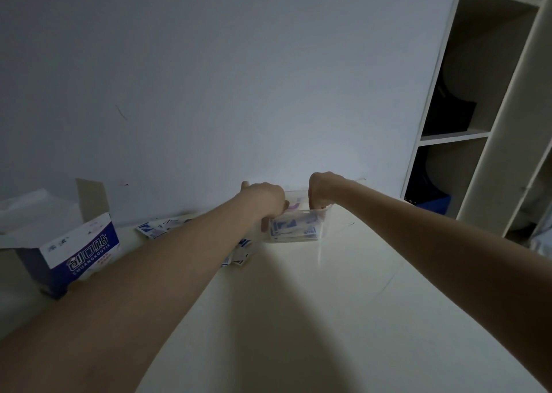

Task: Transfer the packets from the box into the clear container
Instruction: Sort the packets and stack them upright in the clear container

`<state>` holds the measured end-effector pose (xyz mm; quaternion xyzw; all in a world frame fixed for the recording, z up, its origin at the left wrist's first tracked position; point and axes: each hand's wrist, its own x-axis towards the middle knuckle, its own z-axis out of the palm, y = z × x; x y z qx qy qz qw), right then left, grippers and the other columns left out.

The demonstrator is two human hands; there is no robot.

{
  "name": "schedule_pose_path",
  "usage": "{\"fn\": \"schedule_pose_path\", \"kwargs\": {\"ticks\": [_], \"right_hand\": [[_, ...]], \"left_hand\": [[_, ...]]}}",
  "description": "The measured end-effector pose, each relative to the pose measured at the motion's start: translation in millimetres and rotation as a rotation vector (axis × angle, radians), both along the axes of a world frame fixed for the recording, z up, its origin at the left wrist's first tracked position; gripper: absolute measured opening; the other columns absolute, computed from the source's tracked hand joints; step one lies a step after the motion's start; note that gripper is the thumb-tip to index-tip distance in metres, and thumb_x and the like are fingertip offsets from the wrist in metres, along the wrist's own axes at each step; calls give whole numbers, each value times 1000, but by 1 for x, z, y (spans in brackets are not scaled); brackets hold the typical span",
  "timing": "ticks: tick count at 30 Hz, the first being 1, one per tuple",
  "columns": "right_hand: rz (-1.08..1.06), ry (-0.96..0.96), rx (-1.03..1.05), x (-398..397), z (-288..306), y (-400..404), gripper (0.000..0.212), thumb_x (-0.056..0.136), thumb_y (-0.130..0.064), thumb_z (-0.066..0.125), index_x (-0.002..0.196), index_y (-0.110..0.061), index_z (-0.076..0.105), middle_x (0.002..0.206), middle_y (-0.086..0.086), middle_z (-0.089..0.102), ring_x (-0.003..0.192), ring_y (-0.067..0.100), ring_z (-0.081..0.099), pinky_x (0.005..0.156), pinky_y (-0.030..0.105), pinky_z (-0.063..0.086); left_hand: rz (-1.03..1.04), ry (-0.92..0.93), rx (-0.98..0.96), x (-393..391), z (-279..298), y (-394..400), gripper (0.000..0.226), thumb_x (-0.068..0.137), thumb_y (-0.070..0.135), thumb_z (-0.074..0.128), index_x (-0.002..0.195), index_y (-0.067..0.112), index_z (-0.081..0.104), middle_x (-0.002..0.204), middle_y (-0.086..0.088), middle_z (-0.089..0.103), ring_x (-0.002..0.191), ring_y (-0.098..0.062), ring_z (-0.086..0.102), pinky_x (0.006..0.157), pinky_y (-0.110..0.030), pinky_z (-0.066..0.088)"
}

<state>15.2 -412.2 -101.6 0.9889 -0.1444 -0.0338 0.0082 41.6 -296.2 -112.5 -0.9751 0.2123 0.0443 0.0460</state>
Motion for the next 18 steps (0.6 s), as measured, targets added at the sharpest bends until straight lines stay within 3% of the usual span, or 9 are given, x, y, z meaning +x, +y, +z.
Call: {"fn": "schedule_pose_path", "kwargs": {"ticks": [5,10,13,16,18], "right_hand": [[7,50,-33,0,1,0,25,80,-5,58,63,-8,40,63,5,48,72,24,50,68,27,42],[63,133,-72,0,1,6,24,91,-9,44,68,-6,43,75,6,52,76,23,49,70,26,39],[65,143,30,-8,14,11,26,97,-13,35,97,0,57,94,16,64,57,19,52,53,23,40],[27,137,165,-16,24,9,37,100,-20,30,117,4,53,104,20,67,54,19,54,48,19,40],[-4,177,246,-24,22,13,42,101,-27,28,123,2,46,99,19,65,53,19,55,41,15,37]], "left_hand": [[41,41,-23,-9,2,-3,37,100,36,21,90,12,47,63,0,52,89,-20,46,102,-38,24],[43,88,-60,-15,3,-4,35,100,37,21,91,12,44,62,-1,52,87,-21,45,101,-39,26],[68,107,-99,-15,2,-4,41,99,42,21,91,11,45,61,-2,54,86,-20,49,106,-41,25],[92,146,-141,-14,2,-4,43,99,43,24,80,11,45,60,-2,55,75,-17,52,104,-39,29],[58,151,-143,-14,0,-3,37,99,38,26,83,11,46,60,-1,55,62,-15,48,95,-37,34]]}}
